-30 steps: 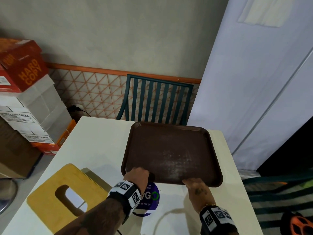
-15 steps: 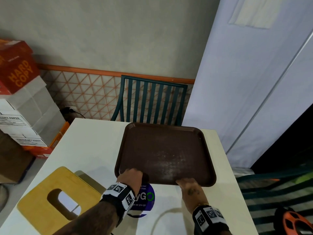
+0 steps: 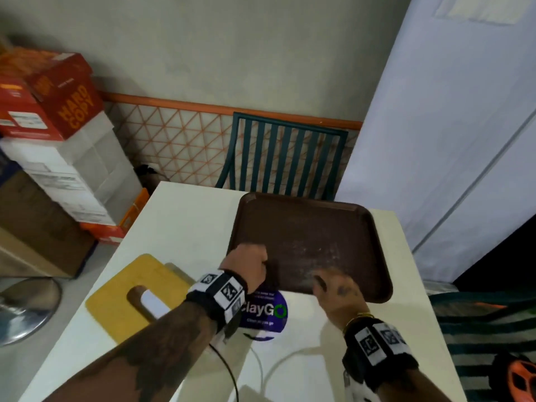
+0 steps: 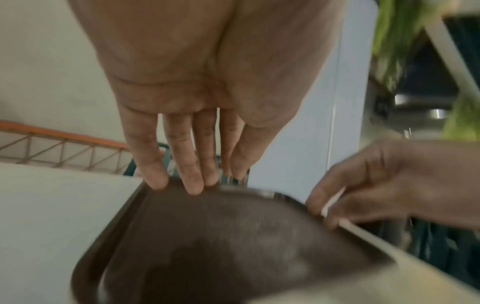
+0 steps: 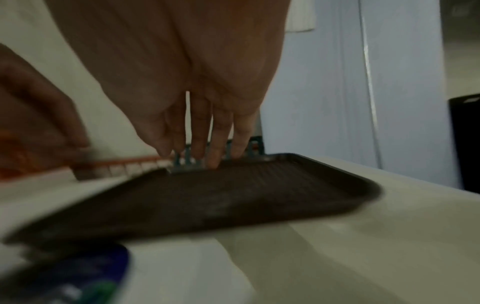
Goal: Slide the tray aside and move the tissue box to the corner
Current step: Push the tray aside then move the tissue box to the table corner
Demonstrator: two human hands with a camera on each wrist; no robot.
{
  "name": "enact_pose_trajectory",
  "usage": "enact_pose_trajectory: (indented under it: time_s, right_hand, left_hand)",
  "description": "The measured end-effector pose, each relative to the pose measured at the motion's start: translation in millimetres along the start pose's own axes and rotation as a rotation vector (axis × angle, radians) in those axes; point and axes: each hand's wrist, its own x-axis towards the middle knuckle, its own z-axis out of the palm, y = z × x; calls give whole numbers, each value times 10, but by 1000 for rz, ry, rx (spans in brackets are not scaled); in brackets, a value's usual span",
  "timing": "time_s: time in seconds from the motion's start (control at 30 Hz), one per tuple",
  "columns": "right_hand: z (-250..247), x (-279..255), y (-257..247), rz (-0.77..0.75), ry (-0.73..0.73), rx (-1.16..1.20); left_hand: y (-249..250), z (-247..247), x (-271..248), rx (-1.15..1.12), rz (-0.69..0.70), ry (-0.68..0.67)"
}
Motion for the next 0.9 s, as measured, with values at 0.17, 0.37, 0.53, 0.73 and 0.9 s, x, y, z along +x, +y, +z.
enact_pose_trajectory:
  time_s: [0.17, 0.37, 0.53, 0.73, 0.9]
  right_hand:
    - [-269, 126, -982, -139, -169, 262]
    - [53, -144, -1997, -186, -460, 254]
    - [354, -348, -2391, -126, -545, -20]
    - [491, -279, -2426, -138, -489, -94]
    - [441, 117, -2278, -264, -553, -66]
  left_hand:
    - [-429, -708, -308, -89, 66, 125]
    - [-1324, -1050, -898, 290, -24, -314]
    - [-1938, -1021, -1193, 416, -151, -368]
    - [-2190, -853, -1214, 133, -197, -220]
    - [-2356, -733, -1254, -64, -228, -39]
